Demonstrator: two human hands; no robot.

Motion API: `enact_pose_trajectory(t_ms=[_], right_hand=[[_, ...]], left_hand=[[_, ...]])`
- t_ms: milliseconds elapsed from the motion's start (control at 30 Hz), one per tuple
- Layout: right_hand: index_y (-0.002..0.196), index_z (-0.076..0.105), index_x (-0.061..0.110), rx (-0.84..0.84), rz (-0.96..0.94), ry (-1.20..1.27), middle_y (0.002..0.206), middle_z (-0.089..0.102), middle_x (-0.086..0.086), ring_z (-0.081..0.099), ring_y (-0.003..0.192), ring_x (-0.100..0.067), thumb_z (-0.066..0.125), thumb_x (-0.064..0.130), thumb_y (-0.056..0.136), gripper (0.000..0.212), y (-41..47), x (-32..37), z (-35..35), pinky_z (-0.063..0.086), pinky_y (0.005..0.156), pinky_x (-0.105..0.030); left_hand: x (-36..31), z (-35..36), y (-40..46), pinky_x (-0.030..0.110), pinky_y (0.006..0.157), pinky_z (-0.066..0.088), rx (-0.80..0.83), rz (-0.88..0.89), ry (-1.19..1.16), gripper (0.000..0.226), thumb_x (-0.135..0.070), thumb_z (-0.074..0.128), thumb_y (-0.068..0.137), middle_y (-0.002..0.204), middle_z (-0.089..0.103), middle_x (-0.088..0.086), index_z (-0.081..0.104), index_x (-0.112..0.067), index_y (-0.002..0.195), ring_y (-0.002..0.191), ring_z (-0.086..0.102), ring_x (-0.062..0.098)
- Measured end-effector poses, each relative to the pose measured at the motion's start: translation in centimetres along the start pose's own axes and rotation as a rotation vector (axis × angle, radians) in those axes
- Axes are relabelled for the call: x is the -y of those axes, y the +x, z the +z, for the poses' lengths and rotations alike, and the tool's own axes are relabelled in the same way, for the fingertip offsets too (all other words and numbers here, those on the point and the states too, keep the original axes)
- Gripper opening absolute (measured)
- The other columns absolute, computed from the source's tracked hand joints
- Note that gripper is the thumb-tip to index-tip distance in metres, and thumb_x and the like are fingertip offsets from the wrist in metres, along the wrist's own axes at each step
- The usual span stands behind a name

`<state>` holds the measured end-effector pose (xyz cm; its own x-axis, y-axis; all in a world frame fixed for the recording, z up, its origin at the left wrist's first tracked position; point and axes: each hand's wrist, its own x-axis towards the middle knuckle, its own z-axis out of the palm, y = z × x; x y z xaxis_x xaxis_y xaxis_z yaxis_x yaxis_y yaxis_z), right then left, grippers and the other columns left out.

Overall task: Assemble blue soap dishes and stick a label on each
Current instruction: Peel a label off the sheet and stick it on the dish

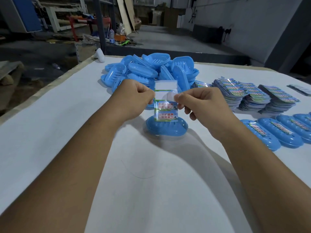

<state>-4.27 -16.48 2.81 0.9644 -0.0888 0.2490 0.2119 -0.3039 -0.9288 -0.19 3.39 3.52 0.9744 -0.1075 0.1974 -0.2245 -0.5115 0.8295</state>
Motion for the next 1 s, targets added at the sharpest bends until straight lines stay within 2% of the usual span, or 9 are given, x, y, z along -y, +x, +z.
enact_pose_trajectory(t_ms=[67, 167, 333, 433, 500, 700, 867, 933, 1000], right_hand=[[0.070, 0.077, 0.010, 0.008, 0.040, 0.021, 0.065, 0.070, 0.000, 0.052, 0.056, -0.009, 0.074, 0.020, 0.085, 0.019, 0.1, 0.0, -0.2, 0.041, 0.048, -0.022], [0.071, 0.075, 0.003, 0.025, 0.081, 0.046, 0.064, 0.068, -0.001, 0.051, 0.054, -0.009, 0.075, 0.019, 0.084, 0.020, 0.1, 0.0, -0.4, 0.041, 0.047, -0.021], [0.081, 0.070, -0.007, 0.031, 0.193, 0.098, 0.064, 0.064, 0.000, 0.048, 0.056, -0.010, 0.077, 0.022, 0.080, 0.030, 0.3, -0.1, -0.9, 0.038, 0.048, -0.020], [0.073, 0.075, 0.010, 0.032, 0.247, 0.113, 0.063, 0.060, 0.002, 0.047, 0.054, -0.009, 0.077, 0.023, 0.079, 0.014, 0.3, 0.0, -1.1, 0.037, 0.047, -0.019], [0.071, 0.075, 0.015, 0.023, 0.264, 0.107, 0.062, 0.060, 0.003, 0.047, 0.053, -0.008, 0.078, 0.024, 0.079, 0.012, 0.3, -0.2, -1.1, 0.036, 0.045, -0.019], [0.075, 0.074, 0.016, 0.029, 0.295, -0.004, 0.063, 0.064, 0.006, 0.050, 0.052, -0.007, 0.080, 0.030, 0.076, 0.015, 0.3, -0.4, -0.7, 0.035, 0.042, -0.018], [0.079, 0.075, 0.003, -0.024, 0.276, -0.039, 0.059, 0.064, 0.006, 0.050, 0.048, -0.005, 0.080, 0.027, 0.077, 0.025, 0.2, -0.4, -0.4, 0.035, 0.039, -0.017], [0.070, 0.075, 0.008, -0.044, 0.247, -0.060, 0.056, 0.063, 0.006, 0.049, 0.046, -0.005, 0.080, 0.026, 0.077, 0.020, 0.2, -0.4, -0.2, 0.036, 0.039, -0.018], [0.064, 0.073, 0.012, -0.065, 0.214, -0.078, 0.054, 0.062, 0.007, 0.048, 0.045, -0.005, 0.080, 0.025, 0.077, 0.020, 0.1, -0.3, 0.0, 0.036, 0.039, -0.019]], left_hand=[[0.2, -0.4, 0.1, 0.027, 0.059, 0.042, -0.018, -0.054, 0.057, 0.025, -0.025, 0.063, 0.090, 0.068, 0.069, 0.007, 0.075, -0.009, 0.075, 0.060, 0.051, 0.011], [0.4, -0.6, 0.2, 0.028, 0.055, 0.039, -0.025, -0.084, 0.201, 0.027, -0.024, 0.057, 0.091, 0.065, 0.063, 0.000, 0.071, -0.002, 0.083, 0.054, 0.047, 0.010], [0.6, -1.4, 0.4, 0.030, 0.051, 0.026, -0.007, -0.189, 0.292, 0.031, -0.021, 0.056, 0.089, 0.056, 0.038, -0.002, 0.039, -0.015, 0.062, 0.054, 0.034, 0.020], [1.2, -2.1, 0.6, 0.032, 0.057, 0.033, -0.045, -0.231, 0.467, 0.015, -0.025, 0.054, 0.089, 0.076, 0.055, 0.005, 0.052, -0.013, 0.079, 0.069, 0.050, 0.025], [1.4, -2.5, 0.6, 0.031, 0.060, 0.037, -0.098, -0.271, 0.645, 0.019, -0.032, 0.054, 0.091, 0.087, 0.059, 0.008, 0.055, -0.013, 0.095, 0.076, 0.055, 0.025], [1.9, -2.5, 0.2, 0.028, 0.052, 0.034, -0.061, -0.360, 0.962, 0.024, -0.035, 0.063, 0.088, 0.081, 0.060, 0.005, 0.049, -0.016, 0.081, 0.069, 0.054, 0.019], [1.9, -2.4, 0.0, 0.029, 0.049, 0.033, -0.164, -0.295, 0.881, 0.020, -0.027, 0.067, 0.085, 0.081, 0.060, 0.007, 0.054, -0.014, 0.092, 0.067, 0.054, 0.020], [1.4, -2.1, 0.0, 0.031, 0.053, 0.042, -0.160, -0.214, 0.707, 0.019, -0.026, 0.067, 0.085, 0.083, 0.065, 0.007, 0.063, -0.012, 0.096, 0.072, 0.060, 0.022], [0.4, -1.3, -0.1, 0.031, 0.060, 0.049, -0.091, -0.122, 0.432, 0.018, -0.027, 0.068, 0.083, 0.081, 0.072, 0.005, 0.075, -0.011, 0.088, 0.074, 0.064, 0.019]])
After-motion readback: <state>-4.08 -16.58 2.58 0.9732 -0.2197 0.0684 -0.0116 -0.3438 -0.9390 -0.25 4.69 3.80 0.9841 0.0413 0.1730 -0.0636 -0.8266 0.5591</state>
